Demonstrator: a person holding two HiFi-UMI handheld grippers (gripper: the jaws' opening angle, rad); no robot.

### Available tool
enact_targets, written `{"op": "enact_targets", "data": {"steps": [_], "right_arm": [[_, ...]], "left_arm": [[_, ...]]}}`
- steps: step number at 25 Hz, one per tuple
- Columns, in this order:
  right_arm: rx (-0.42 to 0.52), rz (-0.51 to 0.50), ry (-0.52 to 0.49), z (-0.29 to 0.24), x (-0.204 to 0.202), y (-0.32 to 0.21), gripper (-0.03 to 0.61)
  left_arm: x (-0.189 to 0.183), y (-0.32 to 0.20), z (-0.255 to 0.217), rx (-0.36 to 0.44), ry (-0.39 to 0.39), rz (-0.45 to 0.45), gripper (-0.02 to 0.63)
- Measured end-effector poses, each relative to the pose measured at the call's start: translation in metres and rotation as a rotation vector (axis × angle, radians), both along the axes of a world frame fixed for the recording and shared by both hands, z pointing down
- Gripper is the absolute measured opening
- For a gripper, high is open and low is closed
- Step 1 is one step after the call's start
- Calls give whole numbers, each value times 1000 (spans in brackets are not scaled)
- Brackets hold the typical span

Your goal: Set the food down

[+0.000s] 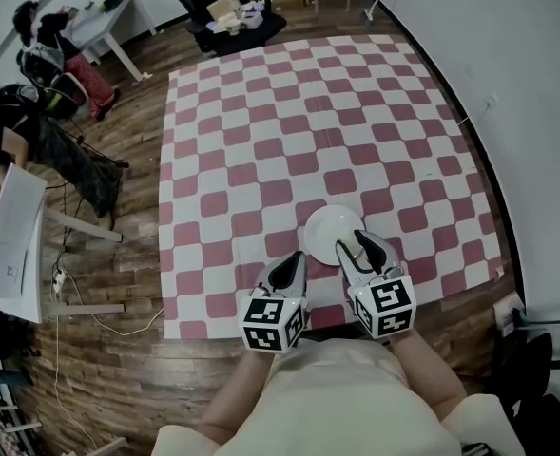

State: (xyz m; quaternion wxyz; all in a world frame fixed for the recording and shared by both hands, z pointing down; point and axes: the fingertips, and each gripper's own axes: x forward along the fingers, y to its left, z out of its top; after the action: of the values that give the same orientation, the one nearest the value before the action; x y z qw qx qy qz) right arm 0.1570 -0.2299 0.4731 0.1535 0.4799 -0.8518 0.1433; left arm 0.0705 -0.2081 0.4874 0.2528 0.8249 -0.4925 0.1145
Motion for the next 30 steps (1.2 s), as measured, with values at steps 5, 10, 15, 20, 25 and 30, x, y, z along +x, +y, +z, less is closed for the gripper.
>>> {"op": "enact_targets", "data": {"steps": [5, 10, 15, 20, 25, 30], "right_arm": [[-29, 5, 20, 15, 3, -11, 160], [-59, -3, 35, 28, 0, -21, 160], [-93, -10, 47, 40, -3, -30, 160], [-125, -25, 62, 56, -9, -37, 160], [-143, -36, 73, 66, -13, -45, 159], [-156, -40, 77, 72, -15, -49, 160]], "left_arm": [[1, -13, 8, -9, -3, 7, 6], [-3, -26, 17, -28, -9, 2, 6], [-6, -38, 25, -52, -14, 6, 6], [-9, -48, 32, -67, -16, 7, 6], [-10, -57, 39, -79, -13, 6, 6], [-9, -61, 44, -91, -14, 12, 6]]}}
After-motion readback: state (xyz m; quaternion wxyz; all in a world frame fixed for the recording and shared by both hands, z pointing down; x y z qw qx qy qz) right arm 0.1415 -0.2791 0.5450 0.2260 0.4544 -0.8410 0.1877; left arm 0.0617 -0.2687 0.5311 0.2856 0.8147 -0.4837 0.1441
